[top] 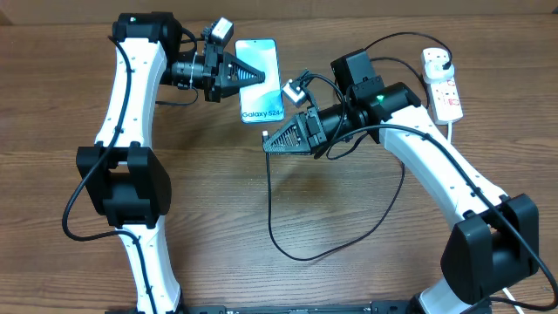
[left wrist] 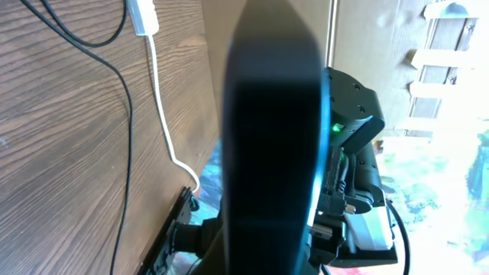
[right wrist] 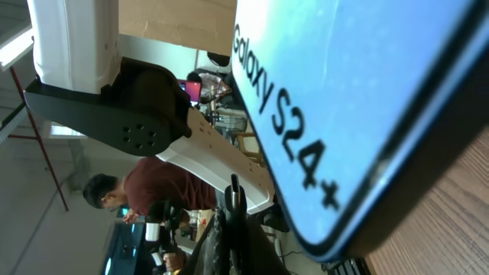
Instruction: Plug charger to phone and switch on socket
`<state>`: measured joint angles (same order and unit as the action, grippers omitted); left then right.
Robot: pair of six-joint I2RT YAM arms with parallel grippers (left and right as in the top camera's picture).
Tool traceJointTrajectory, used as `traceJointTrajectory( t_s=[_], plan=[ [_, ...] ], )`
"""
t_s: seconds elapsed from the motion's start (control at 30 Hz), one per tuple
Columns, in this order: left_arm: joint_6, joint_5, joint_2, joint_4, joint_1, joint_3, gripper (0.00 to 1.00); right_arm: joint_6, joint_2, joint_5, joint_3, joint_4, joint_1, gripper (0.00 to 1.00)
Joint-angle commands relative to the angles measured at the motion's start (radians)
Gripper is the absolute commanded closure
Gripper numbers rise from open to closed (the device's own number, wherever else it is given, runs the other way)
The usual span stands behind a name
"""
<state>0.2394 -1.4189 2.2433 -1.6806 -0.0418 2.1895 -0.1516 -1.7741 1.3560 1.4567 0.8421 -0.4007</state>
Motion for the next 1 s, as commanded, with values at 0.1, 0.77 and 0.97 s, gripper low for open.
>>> traceJointTrajectory(
  t_s=[0.1,0.77,0.97],
  plan=[
    [0.008,-0.067,-0.021,-0.01,-0.004,0.018,0.96,0.014,-0.003,-0.01,0.022,-0.005,-0.005,0.96],
    [0.008,-0.067,-0.021,-0.01,-0.005,0.018,0.96,-0.089,-0.003,-0.079,0.022,-0.079,-0.004,0.96],
    [0.008,-0.063,-0.021,-0.01,-0.005,0.018,0.96,-0.137,-0.003,-0.066,0.022,-0.126,-0.004,0.96]
  ],
)
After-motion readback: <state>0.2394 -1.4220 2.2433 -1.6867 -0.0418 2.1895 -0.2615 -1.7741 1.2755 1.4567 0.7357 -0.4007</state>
